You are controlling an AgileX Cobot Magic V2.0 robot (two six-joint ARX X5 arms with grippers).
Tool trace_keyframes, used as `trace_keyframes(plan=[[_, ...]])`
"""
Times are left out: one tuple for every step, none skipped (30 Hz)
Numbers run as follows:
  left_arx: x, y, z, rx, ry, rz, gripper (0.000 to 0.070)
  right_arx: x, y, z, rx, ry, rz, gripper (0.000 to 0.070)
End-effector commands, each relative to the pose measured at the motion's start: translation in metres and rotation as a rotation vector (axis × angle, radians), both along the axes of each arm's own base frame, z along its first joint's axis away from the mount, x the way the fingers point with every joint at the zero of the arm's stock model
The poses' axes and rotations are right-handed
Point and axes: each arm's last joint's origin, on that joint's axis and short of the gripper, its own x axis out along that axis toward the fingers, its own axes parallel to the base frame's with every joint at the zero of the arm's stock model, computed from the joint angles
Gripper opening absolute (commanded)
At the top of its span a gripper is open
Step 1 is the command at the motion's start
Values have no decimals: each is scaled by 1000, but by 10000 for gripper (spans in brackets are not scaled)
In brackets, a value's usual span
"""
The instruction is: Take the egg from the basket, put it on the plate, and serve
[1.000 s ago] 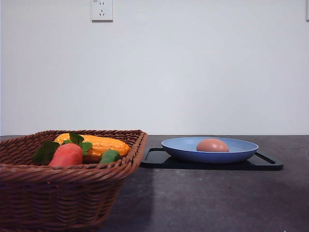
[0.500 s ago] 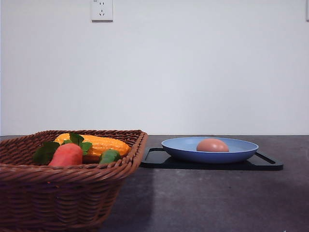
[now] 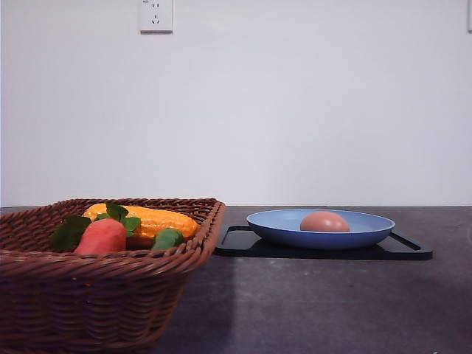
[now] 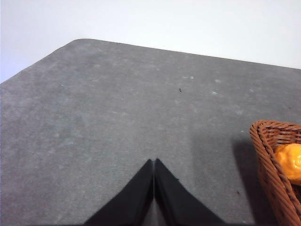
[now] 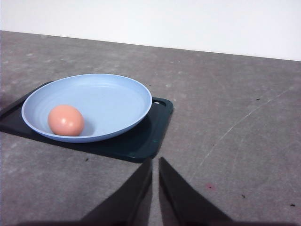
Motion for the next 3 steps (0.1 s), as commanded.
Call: trace_keyframes(plan=[[1, 0, -10, -3, 31, -1, 0, 0, 0, -2, 11, 4, -3, 0], [1, 0, -10, -3, 31, -1, 0, 0, 0, -2, 11, 4, -3, 0], [1, 0, -10, -3, 31, -1, 0, 0, 0, -2, 11, 4, -3, 0]])
